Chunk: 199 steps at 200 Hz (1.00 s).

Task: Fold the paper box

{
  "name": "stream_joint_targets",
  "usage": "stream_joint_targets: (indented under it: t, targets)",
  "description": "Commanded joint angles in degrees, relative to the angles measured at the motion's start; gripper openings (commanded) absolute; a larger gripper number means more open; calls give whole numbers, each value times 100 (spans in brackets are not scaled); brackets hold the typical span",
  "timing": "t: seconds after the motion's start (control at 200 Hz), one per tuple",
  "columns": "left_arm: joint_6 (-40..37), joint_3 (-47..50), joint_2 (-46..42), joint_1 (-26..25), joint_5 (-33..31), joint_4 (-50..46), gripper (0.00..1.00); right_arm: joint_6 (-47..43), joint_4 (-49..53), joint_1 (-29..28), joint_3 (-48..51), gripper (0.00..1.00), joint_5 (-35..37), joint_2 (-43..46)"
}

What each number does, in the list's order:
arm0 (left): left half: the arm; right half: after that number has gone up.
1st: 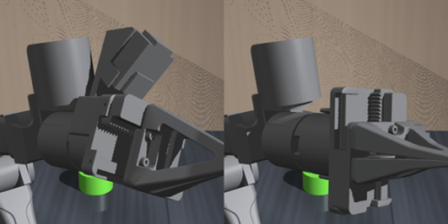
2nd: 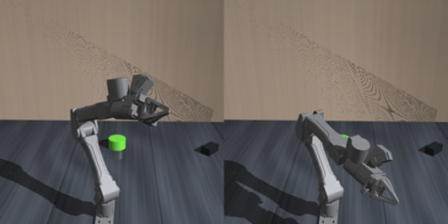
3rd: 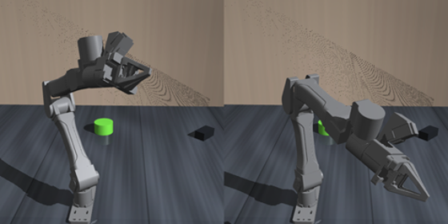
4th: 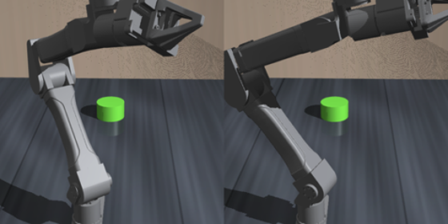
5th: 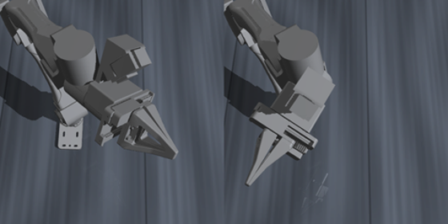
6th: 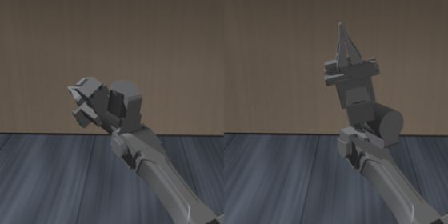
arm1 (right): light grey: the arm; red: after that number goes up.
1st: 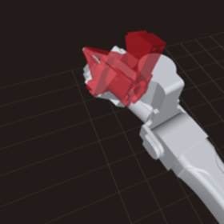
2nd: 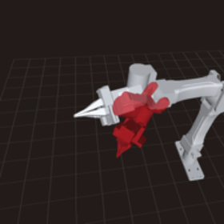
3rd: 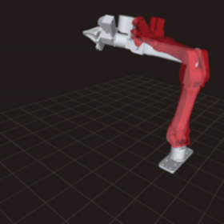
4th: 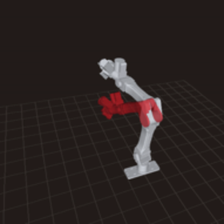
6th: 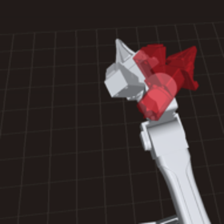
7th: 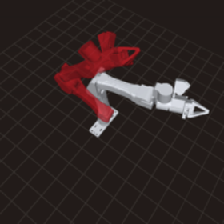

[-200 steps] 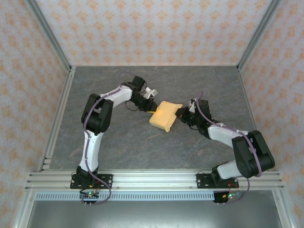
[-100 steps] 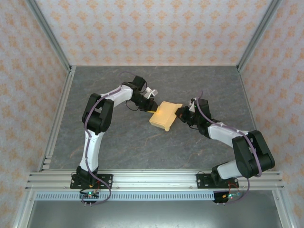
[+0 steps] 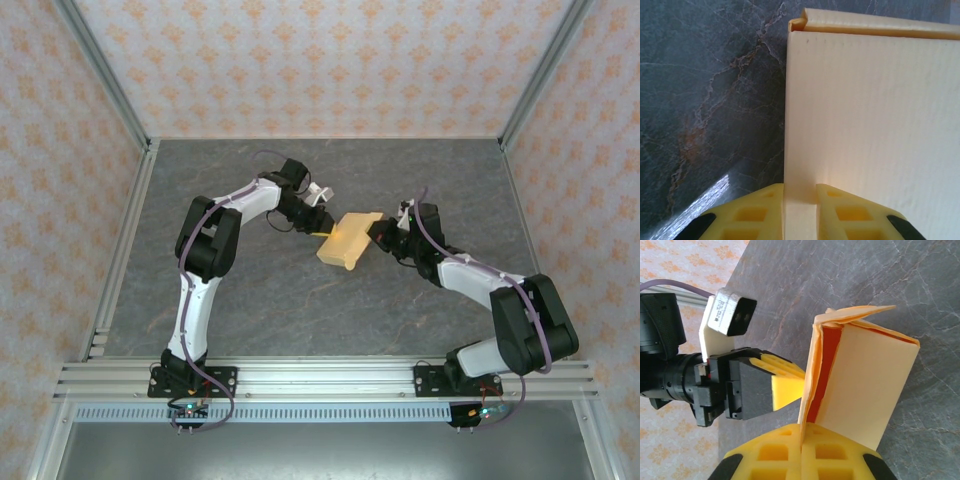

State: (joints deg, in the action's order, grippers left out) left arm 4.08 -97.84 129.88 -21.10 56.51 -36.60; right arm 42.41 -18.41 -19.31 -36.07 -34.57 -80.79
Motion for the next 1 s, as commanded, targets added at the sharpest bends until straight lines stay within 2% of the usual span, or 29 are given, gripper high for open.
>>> stream_joint_targets:
  t: [0.0,0.325,0.445,0.616,0.766,0.846,0.991]
  targets:
    - [-30,-51,178,-219,-35,-255,21,-96,-201,-29,-280,0,114,-61]
    - [-13,-102,154,-223,-8,-268,21,-204,426,-155,-505,0,548,-378]
    - [42,-64,37,-219,-181,-230,23,-334,668,-228,-557,0,785,-386]
    - [207,108,-379,-164,-854,-1,29,-481,837,-299,-642,0,961,-496]
    - [300,557,-1038,-95,-1919,333,37,-495,831,-317,-707,0,1013,-629]
    - [369,1224,-1694,-88,-2474,902,41,-494,835,-328,-753,0,1019,-694]
    - [234,2949,-3205,-258,-3018,2470,53,-505,929,-347,-894,0,1022,-810]
